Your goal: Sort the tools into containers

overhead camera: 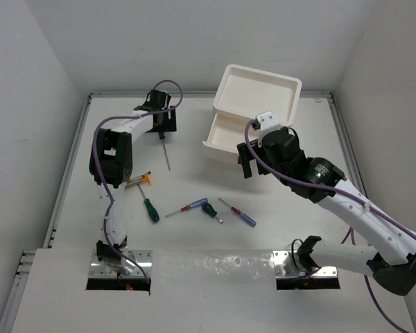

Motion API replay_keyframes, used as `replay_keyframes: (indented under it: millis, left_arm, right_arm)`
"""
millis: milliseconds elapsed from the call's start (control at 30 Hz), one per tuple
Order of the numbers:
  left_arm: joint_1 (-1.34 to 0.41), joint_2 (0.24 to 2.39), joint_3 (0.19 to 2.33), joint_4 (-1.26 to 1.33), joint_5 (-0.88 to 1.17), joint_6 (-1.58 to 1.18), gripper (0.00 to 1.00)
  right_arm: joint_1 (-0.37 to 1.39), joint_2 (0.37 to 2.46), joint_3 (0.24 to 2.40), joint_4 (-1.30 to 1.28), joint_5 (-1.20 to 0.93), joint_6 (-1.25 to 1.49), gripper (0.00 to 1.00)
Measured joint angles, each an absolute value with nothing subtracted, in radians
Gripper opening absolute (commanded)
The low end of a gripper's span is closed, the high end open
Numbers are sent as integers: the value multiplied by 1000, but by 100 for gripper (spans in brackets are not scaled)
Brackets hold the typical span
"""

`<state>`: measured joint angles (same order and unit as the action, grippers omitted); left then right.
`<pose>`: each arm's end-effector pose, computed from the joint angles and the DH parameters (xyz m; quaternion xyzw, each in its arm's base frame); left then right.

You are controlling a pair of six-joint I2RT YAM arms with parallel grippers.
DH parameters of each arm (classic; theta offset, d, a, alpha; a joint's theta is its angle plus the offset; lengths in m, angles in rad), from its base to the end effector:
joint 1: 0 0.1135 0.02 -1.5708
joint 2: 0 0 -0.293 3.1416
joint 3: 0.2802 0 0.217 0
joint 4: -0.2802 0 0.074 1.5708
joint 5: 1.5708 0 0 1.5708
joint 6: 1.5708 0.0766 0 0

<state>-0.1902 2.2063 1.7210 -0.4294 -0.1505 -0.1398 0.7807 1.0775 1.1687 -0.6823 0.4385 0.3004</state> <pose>0.4909 -0.0828 0.1865 -0.0004 0.9443 0.0174 0.3286 0.1667 0.1194 0.3704 -0.1055 0.8609 0.0718 0.4925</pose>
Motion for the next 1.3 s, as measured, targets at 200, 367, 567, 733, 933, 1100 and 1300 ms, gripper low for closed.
replay_keyframes:
  millis: [200, 367, 567, 733, 933, 1100, 1300]
  left_arm:
    - [-187, 2265, 1718, -393, -128, -141, 36]
    - [-173, 2268, 1720, -370, -93, -148, 0]
    - [-162, 2271, 1735, -371, -43, -139, 0]
    - [-162, 2258, 1857, -400, 32, -89, 0]
    - [-162, 2053, 1984, -373, 233, 11, 0]
    - [-224, 1875, 2181, -382, 416, 173, 0]
    - [-553, 1810, 2305, -487, 556, 409, 0]
  right_arm:
    - [781, 1067, 1156, -682, 457, 330, 99]
    - [781, 1053, 1164, -688, 490, 344, 99]
    - [781, 1054, 1253, -731, 534, 347, 99]
    - [781, 1037, 1324, -751, 577, 340, 99]
    - [781, 1027, 1368, -773, 667, 327, 99]
    - [781, 1026, 1404, -805, 763, 300, 99]
    - [781, 1010, 1504, -801, 896, 260, 99]
